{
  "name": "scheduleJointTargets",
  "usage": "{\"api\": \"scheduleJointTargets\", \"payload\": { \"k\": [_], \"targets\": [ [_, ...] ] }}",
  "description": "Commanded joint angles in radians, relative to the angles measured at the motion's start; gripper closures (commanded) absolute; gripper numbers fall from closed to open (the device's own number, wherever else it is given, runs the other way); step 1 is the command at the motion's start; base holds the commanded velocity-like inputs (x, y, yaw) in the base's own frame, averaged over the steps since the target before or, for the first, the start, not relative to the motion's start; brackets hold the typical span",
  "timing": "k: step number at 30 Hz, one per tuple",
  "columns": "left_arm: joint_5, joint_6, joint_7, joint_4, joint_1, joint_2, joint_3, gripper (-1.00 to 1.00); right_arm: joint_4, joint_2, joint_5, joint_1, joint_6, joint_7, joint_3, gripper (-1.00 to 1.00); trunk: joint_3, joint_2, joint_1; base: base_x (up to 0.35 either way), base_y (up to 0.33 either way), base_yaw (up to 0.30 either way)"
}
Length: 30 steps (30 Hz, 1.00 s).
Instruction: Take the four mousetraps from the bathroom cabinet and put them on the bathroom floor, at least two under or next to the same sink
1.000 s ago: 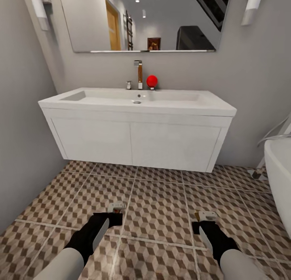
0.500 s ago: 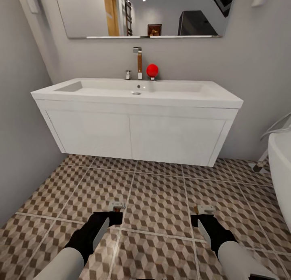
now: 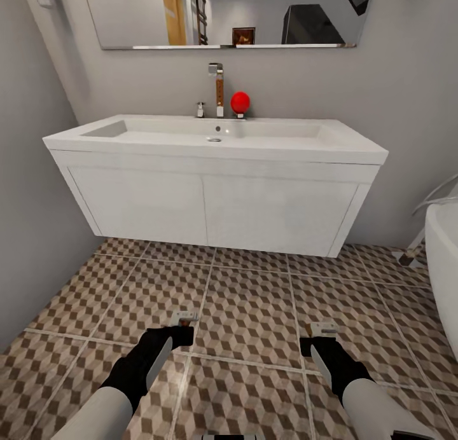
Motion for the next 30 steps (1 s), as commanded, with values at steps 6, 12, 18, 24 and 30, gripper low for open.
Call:
{"api": "scheduleJointTargets", "payload": {
  "k": [6,12,18,24,30],
  "targets": [
    [0.009,0.005,0.003,-0.055,0.000,0.002,-0.002,1.00,-0.002,0.001,0.009,0.000,0.006,0.001,-0.005,1.00,-0.001,0.000,0.000,0.000,0.000,0.000],
    [0.007,0.006,0.002,-0.100,0.000,0.001,-0.006,1.00,-0.002,0.001,0.010,0.000,0.006,0.001,-0.005,1.00,-0.001,0.000,0.000,0.000,0.000,0.000],
    [0.001,0.010,0.002,-0.130,0.000,-0.001,-0.018,1.00,-0.003,0.001,0.011,0.000,0.006,0.003,-0.004,1.00,-0.001,0.000,0.000,0.000,0.000,0.000],
    [0.000,0.009,0.000,-0.156,0.000,0.000,-0.021,1.00,-0.009,0.001,0.012,0.000,0.009,0.015,-0.002,1.00,-0.001,0.000,0.000,0.000,0.000,0.000],
    [-0.007,0.008,-0.001,-0.166,0.000,-0.001,-0.023,1.00,-0.016,0.001,0.012,0.000,0.013,0.010,-0.003,1.00,0.001,0.000,0.000,0.000,0.000,-0.035]
  ]
}}
